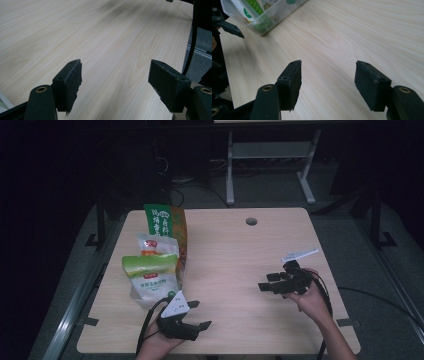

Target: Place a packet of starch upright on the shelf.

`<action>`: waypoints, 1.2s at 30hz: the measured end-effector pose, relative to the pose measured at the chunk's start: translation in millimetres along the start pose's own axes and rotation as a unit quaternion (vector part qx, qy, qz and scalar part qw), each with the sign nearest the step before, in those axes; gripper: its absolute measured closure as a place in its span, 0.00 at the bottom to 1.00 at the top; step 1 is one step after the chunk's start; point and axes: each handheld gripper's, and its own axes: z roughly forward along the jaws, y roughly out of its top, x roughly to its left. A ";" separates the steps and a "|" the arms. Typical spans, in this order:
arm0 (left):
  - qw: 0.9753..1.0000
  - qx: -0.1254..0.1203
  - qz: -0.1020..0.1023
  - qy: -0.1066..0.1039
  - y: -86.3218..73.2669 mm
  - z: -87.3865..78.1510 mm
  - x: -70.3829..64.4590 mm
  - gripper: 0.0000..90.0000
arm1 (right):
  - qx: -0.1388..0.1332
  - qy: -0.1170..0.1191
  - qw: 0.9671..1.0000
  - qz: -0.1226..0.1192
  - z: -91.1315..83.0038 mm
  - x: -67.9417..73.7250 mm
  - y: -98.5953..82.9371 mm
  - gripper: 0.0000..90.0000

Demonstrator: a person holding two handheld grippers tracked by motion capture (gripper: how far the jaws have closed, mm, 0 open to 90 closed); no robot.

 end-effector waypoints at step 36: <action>1.000 0.005 -0.003 -0.004 -2.2 2.2 1.0 0.30 | -0.013 -0.012 0.999 0.039 -21.1 5.0 -64.3 0.42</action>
